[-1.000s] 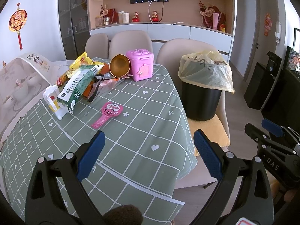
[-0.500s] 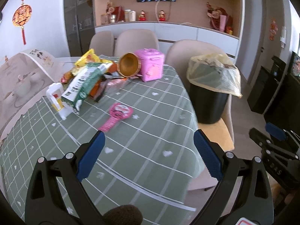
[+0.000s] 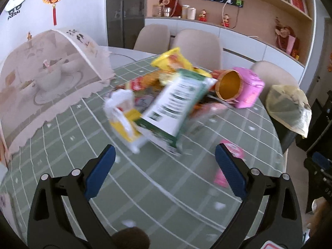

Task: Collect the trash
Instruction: 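Grasp the green milk carton with the left tool while the right tool grasps the pink wrapper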

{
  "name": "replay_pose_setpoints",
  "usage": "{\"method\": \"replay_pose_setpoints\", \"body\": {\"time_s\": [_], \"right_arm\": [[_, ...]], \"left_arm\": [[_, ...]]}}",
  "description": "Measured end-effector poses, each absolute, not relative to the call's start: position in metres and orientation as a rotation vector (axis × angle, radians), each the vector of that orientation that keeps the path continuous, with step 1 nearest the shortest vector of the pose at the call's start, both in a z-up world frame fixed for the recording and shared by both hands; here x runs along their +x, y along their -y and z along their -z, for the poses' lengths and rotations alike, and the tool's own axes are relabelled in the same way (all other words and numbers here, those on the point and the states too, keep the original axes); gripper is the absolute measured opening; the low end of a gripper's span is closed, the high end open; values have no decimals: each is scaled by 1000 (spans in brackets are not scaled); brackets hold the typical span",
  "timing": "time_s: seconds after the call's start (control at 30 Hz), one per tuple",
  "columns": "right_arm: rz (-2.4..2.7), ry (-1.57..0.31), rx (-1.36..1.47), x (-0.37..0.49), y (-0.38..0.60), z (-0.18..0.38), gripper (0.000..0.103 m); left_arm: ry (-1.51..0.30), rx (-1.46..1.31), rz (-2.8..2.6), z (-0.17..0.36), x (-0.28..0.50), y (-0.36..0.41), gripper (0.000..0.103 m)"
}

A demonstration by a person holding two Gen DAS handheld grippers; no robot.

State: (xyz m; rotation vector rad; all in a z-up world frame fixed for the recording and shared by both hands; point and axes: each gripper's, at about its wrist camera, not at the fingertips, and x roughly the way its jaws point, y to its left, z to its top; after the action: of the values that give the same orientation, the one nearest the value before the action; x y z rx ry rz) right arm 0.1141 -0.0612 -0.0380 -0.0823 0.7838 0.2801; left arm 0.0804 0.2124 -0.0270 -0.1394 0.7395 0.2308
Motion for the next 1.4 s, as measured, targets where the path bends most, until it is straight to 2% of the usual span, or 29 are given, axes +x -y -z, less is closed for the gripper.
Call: {"method": "replay_pose_setpoints", "body": {"time_s": [0.27,0.33,0.4,0.43,0.53,0.7,0.83,1.0,1.03,1.07,1.17,1.4], "right_arm": [[-320,-875,-121,135,21,47,56],[-329,-892,-111,139,13,49,56],[-336,-906,-94,140,6,52,56],[-337,-908,-89,139,4,53,56],[-353,-915,-89,134,-4,57,56],[-370,-948,-97,130,-7,61,56],[-344,-937,-89,126,-2,56,56],[-344,-965,-79,128,-5,60,56],[-351,-978,-73,129,-8,61,56],[-365,-994,-64,131,-13,62,56],[-395,-977,-59,138,-32,58,56],[-381,-993,-71,164,-74,69,56]], "left_arm": [[-769,-180,-136,17,93,-270,92],[-808,-245,-82,21,98,-288,87],[-836,-294,-93,26,102,-303,76],[-840,-311,-98,25,104,-307,74],[-806,-289,-18,12,114,-298,71],[-768,-75,130,-4,150,-250,71],[-913,-107,190,21,190,-246,71],[-958,-157,129,33,202,-251,70],[-991,-191,109,36,203,-255,69],[-1005,-222,110,39,205,-256,61],[-988,-271,120,36,193,-261,49],[-952,-305,82,15,148,-260,49]]}}
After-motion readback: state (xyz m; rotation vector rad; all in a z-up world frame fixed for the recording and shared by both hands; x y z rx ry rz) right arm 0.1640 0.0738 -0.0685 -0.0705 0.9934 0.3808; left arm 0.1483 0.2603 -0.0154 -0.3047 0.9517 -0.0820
